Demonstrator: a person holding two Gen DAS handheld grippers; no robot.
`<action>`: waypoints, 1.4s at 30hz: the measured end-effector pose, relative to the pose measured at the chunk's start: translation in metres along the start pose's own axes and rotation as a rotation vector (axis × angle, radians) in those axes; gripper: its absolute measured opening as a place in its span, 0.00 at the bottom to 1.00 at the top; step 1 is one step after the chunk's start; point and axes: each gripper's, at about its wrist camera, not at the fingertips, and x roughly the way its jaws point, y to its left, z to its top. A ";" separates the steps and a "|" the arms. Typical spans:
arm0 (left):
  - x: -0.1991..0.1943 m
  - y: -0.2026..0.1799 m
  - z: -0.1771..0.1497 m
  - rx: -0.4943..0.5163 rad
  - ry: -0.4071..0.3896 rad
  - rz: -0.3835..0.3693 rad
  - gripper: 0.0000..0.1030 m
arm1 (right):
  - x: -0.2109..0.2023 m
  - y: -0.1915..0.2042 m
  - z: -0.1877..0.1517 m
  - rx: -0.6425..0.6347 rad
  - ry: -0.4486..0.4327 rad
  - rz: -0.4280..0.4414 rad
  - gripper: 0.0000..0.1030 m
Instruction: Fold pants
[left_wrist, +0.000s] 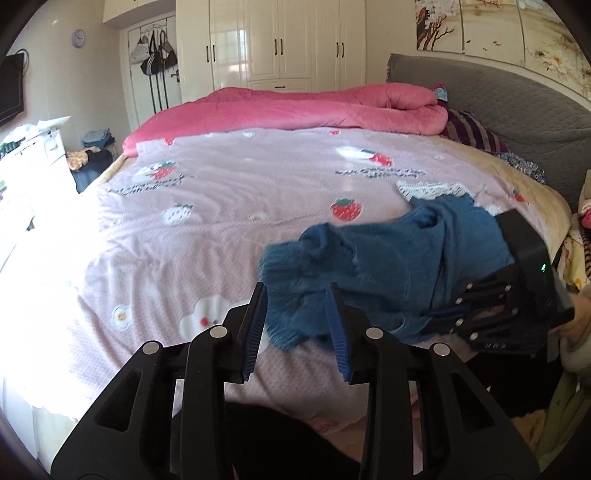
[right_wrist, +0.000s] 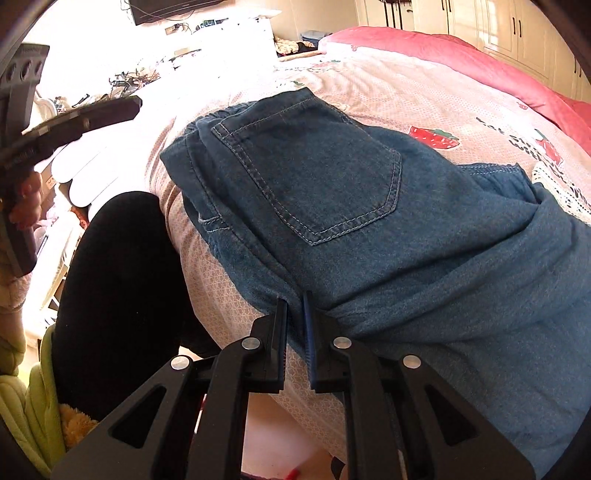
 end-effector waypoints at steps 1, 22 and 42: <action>0.004 -0.008 0.005 0.004 0.000 -0.033 0.24 | -0.001 0.000 0.000 0.005 -0.002 0.001 0.09; 0.104 -0.057 -0.038 0.002 0.259 -0.165 0.19 | -0.049 -0.089 -0.035 0.284 -0.032 -0.087 0.20; 0.133 -0.145 0.036 0.004 0.236 -0.436 0.37 | -0.104 -0.205 0.066 0.275 -0.068 -0.273 0.77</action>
